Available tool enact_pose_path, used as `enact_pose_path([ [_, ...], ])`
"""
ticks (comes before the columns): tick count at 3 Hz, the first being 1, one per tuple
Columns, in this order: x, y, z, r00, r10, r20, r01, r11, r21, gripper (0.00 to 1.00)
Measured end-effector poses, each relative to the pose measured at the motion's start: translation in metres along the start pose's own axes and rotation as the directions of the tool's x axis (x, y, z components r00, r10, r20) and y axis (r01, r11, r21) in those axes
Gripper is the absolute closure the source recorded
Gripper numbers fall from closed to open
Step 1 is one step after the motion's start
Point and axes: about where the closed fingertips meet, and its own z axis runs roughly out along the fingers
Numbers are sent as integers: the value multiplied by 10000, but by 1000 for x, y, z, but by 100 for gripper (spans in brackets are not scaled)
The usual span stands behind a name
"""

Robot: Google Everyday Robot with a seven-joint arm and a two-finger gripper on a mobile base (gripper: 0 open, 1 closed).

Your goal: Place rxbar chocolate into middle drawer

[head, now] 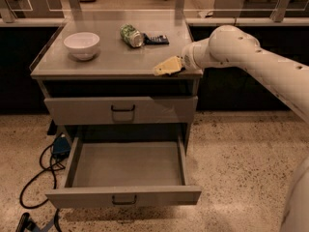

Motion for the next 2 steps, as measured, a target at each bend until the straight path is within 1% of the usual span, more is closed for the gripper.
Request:
enact_pose_path([
  [1, 1, 1, 1, 10000, 3, -12, -3, 10000, -19, 0],
  [2, 14, 13, 11, 9995, 45, -314, -54, 9996, -294, 0],
])
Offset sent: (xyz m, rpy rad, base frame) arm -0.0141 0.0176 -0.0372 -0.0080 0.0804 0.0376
